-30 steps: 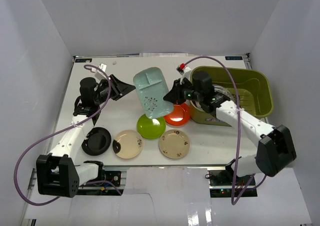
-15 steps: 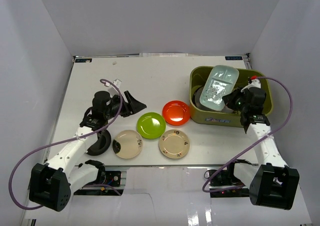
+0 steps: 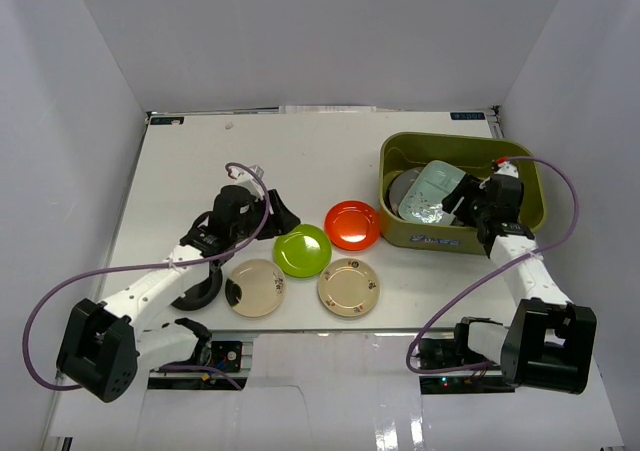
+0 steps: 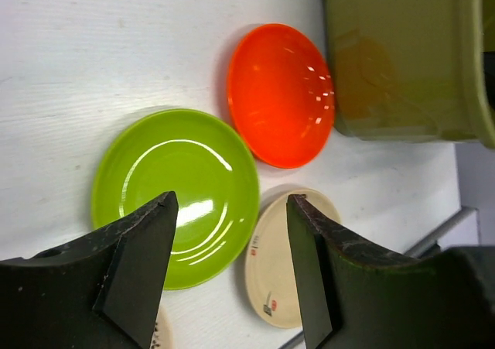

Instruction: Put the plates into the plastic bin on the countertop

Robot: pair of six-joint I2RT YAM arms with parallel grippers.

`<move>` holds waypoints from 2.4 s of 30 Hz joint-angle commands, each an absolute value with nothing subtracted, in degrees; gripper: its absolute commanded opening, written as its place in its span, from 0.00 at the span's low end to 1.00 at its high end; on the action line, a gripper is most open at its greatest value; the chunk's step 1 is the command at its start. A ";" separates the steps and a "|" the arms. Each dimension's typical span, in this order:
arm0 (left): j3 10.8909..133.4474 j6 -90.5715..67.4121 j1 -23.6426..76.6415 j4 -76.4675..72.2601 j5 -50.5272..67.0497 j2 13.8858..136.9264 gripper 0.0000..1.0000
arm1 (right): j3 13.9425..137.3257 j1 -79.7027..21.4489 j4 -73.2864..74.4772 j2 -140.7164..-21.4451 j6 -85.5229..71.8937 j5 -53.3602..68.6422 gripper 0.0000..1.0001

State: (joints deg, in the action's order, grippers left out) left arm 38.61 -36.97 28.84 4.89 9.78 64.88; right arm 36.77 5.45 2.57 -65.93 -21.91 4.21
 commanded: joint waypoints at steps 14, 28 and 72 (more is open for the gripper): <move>37.35 -34.63 29.09 19.25 -2.20 63.98 0.67 | 39.40 0.98 -0.09 -43.09 -26.09 21.43 0.95; 42.54 -33.13 29.09 16.09 -1.67 77.16 0.62 | 15.85 -9.67 16.96 -16.44 -35.59 27.85 0.35; 49.12 -35.77 29.00 11.16 -5.01 54.76 0.00 | 18.53 -61.70 4.11 -37.80 -43.71 -23.28 0.08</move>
